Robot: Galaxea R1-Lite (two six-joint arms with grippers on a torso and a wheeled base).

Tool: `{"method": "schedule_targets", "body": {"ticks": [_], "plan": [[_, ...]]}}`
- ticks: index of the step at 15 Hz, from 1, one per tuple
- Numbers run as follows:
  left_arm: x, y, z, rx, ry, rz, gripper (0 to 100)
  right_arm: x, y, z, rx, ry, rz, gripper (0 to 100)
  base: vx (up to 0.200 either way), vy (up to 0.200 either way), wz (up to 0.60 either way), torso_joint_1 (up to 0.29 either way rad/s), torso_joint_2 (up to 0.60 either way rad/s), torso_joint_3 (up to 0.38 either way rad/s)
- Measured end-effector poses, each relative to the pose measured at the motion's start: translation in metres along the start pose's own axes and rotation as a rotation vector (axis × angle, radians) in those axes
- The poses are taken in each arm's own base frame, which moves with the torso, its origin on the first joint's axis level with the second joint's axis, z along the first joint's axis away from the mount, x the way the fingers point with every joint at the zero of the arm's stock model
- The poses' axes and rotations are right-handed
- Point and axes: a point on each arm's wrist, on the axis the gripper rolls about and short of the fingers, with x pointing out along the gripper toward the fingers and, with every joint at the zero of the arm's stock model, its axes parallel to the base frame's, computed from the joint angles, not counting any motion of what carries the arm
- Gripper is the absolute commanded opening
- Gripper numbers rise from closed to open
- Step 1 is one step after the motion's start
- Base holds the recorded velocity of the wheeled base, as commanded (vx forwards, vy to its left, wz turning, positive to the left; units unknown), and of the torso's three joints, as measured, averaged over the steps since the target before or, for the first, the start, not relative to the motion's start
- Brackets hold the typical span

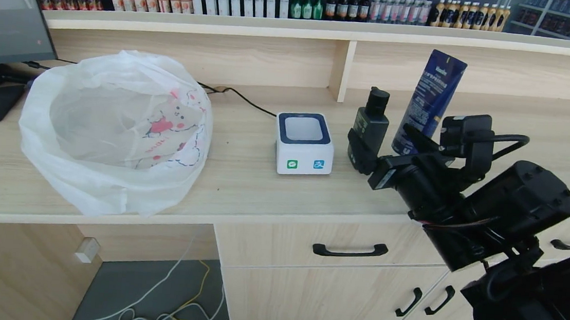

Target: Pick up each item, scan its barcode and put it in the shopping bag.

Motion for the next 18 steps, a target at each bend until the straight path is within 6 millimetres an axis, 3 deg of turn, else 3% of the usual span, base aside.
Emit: {"method": "schedule_targets", "body": {"ticks": [4,10,18], "plan": [[0.0,0.0,0.0,0.0,0.0,0.0,100,0.01,0.001,-0.011,-0.006,0.009,-0.007,100,0.0,0.0,0.0,0.0,0.0,0.0],[0.0,0.0,0.0,0.0,0.001,0.0,100,0.021,-0.017,-0.016,-0.033,-0.003,-0.062,100,0.0,0.0,0.0,0.0,0.0,0.0],[0.0,0.0,0.0,0.0,0.0,0.0,100,0.026,-0.008,-0.02,-0.021,-0.009,-0.039,100,0.0,0.0,0.0,0.0,0.0,0.0]]}}
